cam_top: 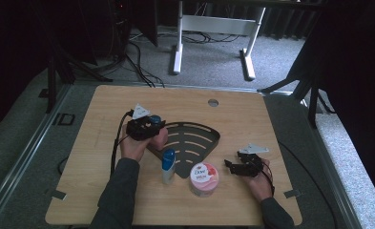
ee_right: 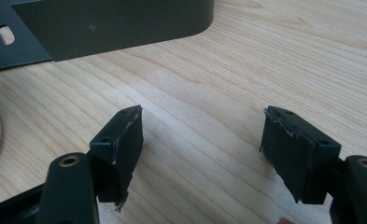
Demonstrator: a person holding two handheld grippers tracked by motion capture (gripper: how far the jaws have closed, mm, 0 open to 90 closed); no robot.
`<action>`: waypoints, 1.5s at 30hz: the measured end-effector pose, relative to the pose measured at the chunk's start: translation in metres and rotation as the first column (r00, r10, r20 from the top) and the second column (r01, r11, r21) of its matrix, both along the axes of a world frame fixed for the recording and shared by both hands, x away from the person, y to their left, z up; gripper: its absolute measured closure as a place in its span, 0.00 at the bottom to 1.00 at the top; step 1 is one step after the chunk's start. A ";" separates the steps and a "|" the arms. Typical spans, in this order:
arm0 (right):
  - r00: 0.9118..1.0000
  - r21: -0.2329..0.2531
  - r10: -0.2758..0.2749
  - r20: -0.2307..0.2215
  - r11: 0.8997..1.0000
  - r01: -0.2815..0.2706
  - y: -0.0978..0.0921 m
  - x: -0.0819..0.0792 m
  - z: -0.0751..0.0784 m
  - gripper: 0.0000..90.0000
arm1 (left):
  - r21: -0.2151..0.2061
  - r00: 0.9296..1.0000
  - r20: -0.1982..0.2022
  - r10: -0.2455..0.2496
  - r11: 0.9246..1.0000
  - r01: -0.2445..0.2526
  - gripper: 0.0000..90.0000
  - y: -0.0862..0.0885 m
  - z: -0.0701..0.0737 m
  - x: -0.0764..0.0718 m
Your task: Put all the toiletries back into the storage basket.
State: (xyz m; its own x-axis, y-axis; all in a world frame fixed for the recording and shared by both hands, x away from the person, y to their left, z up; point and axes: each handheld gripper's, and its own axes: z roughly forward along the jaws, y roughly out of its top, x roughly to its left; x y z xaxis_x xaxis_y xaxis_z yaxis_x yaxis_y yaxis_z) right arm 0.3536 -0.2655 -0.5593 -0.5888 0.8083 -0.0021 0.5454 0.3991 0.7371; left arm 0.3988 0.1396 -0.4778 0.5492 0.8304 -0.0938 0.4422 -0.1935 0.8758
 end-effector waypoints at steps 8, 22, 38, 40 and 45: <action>1.000 0.000 0.000 0.000 1.000 0.000 0.000 0.000 0.000 0.33 | 0.002 1.000 0.002 -0.009 1.000 0.009 0.58 0.001 0.000 0.000; 1.000 0.000 0.000 0.000 1.000 0.000 0.000 0.000 0.000 0.33 | 0.020 1.000 0.003 -0.002 1.000 0.002 0.58 0.003 0.000 -0.001; 1.000 0.000 0.001 0.001 1.000 -0.001 0.000 0.000 0.000 0.33 | 0.000 1.000 -0.012 -0.004 1.000 0.004 0.55 0.007 -0.002 -0.003; 1.000 -0.001 0.001 0.001 1.000 -0.001 0.000 0.000 0.000 0.33 | -0.010 1.000 -0.020 -0.006 1.000 0.006 0.54 0.009 -0.003 -0.003; 1.000 -0.001 0.001 0.000 1.000 -0.001 0.000 0.000 0.000 0.33 | -0.006 0.999 -0.033 0.011 1.000 -0.011 0.42 0.014 -0.008 -0.006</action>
